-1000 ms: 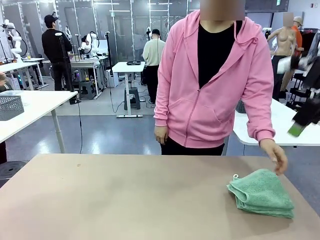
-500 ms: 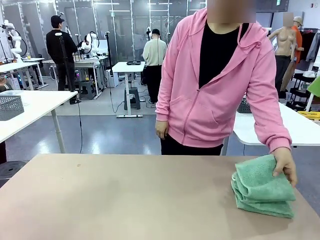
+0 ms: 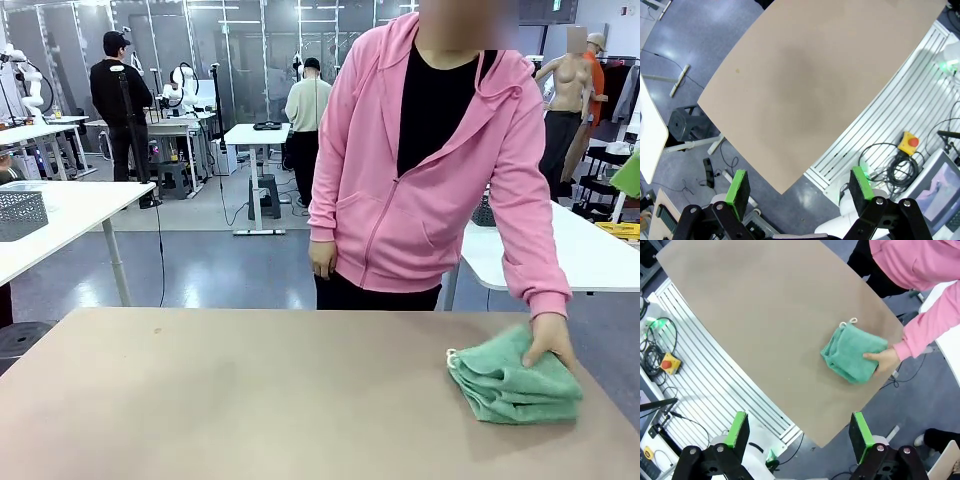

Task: Fold the towels and place them in the basket.
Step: Stack the folded Towel with hook on the right side of the table.

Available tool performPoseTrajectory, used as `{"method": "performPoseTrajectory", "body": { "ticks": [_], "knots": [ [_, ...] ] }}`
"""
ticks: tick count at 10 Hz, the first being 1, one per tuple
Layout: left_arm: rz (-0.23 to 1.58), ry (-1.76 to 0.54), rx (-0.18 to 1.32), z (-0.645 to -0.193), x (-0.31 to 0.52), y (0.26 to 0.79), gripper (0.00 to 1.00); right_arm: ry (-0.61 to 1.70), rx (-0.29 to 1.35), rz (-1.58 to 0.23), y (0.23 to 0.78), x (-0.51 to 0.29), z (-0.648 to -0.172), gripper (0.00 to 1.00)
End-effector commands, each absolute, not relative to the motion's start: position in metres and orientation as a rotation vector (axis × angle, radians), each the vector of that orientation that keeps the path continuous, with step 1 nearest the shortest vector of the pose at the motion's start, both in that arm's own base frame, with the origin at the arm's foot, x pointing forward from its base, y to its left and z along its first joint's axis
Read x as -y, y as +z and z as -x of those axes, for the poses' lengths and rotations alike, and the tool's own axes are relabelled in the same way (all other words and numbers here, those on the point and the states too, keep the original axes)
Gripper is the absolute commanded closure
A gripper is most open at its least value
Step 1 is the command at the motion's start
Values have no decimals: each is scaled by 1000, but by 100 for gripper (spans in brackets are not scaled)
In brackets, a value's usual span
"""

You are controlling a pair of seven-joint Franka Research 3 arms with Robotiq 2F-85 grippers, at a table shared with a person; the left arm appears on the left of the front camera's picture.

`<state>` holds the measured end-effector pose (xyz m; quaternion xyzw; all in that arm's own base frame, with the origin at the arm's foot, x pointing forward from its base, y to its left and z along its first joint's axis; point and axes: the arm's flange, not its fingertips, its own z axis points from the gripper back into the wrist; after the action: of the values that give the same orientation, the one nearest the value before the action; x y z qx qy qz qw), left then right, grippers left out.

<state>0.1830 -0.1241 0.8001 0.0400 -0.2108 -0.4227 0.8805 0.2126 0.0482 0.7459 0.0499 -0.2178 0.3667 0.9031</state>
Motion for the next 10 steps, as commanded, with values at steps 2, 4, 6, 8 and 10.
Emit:
{"method": "performPoseTrajectory", "body": {
  "ticks": [2,4,6,8,10],
  "knots": [
    [-89,-879,451,-182,123,798,0,757,459,-106,747,-48,-213,0],
    [-89,-879,451,-182,123,798,0,757,459,-106,747,-48,-213,0],
    [-89,-879,451,-182,123,798,0,757,459,-106,747,-48,-213,0],
    [-89,-879,451,-182,123,798,0,757,459,-106,747,-48,-213,0],
    [-89,-879,451,-182,123,798,0,757,459,-106,747,-48,-213,0]
  ]
}}
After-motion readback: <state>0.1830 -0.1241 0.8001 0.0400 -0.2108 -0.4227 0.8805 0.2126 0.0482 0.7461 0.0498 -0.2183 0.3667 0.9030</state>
